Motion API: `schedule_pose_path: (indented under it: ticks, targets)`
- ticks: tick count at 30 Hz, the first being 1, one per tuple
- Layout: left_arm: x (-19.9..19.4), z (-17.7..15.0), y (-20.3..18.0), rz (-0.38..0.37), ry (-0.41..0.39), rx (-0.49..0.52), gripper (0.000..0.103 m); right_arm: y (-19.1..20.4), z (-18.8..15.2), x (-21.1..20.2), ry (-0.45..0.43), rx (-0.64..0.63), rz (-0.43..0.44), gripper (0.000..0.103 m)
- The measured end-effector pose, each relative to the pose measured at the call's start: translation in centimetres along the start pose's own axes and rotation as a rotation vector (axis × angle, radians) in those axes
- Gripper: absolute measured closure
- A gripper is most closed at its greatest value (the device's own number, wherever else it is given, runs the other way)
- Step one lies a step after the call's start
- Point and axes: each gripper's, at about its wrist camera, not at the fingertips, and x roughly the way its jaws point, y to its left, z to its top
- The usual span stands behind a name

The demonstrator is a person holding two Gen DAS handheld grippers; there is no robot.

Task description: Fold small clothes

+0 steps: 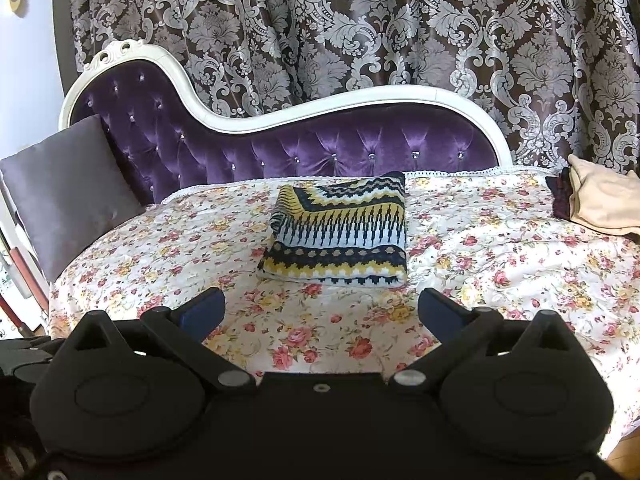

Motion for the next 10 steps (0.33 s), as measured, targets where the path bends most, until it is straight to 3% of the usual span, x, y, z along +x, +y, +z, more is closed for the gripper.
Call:
schedule_pose_path:
  ticks: [10]
  targets:
    - [0.24,0.17,-0.05,0.006,0.008,0.017,0.020,0.10,0.01,0.30,0.009,0.005,0.005,0.001]
